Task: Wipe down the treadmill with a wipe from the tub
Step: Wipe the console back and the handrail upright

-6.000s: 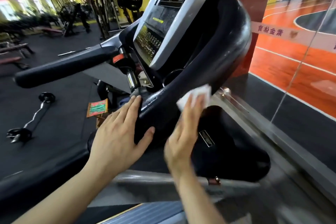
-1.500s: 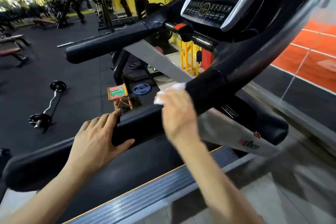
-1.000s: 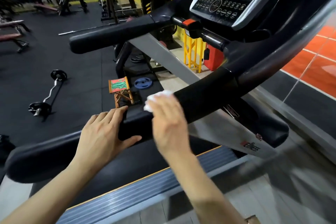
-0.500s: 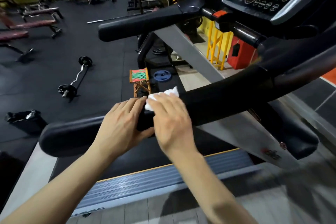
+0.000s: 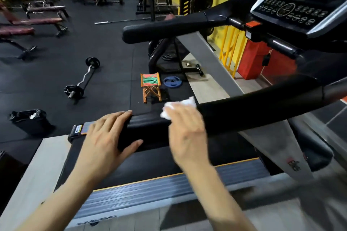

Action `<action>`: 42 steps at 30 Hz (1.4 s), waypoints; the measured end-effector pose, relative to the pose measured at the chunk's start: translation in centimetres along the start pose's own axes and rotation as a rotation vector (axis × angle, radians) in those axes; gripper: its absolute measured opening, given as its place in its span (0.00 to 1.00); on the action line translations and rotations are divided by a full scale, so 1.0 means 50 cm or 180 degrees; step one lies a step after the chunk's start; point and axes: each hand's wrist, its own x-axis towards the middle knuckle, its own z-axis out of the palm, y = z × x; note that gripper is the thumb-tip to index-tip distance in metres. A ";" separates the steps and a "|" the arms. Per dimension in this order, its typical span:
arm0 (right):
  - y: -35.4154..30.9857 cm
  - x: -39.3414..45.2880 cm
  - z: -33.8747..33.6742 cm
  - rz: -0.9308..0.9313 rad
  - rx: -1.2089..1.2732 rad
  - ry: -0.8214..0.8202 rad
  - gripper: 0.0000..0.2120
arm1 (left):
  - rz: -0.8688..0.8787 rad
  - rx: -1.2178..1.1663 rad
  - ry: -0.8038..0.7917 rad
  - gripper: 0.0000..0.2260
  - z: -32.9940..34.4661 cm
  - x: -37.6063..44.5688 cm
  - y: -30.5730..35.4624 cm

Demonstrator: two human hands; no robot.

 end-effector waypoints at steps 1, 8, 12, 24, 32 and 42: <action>-0.036 -0.005 0.014 -0.0180 0.0028 -0.0092 0.16 | 0.0076 -0.0121 -0.0022 0.33 -0.004 0.000 -0.012; 0.093 0.015 -0.087 0.0860 -0.0980 0.0179 0.18 | -0.0333 -0.1474 -0.0340 0.31 -0.033 -0.045 -0.132; -0.055 0.002 0.011 0.0631 -0.0693 0.0245 0.18 | -0.0476 -0.2159 -0.0427 0.29 -0.024 -0.068 -0.163; -0.182 0.001 0.093 0.0400 -0.0694 0.0057 0.16 | -0.0048 -0.2128 -0.1151 0.27 -0.027 -0.079 -0.256; -0.247 -0.064 0.170 -0.1120 -0.0401 -0.0076 0.17 | -0.0321 -0.2353 -0.0922 0.26 -0.029 -0.064 -0.267; -0.150 -0.111 0.185 0.0634 -0.0442 0.1411 0.19 | 0.0936 -0.1664 -0.0599 0.21 -0.067 -0.016 -0.187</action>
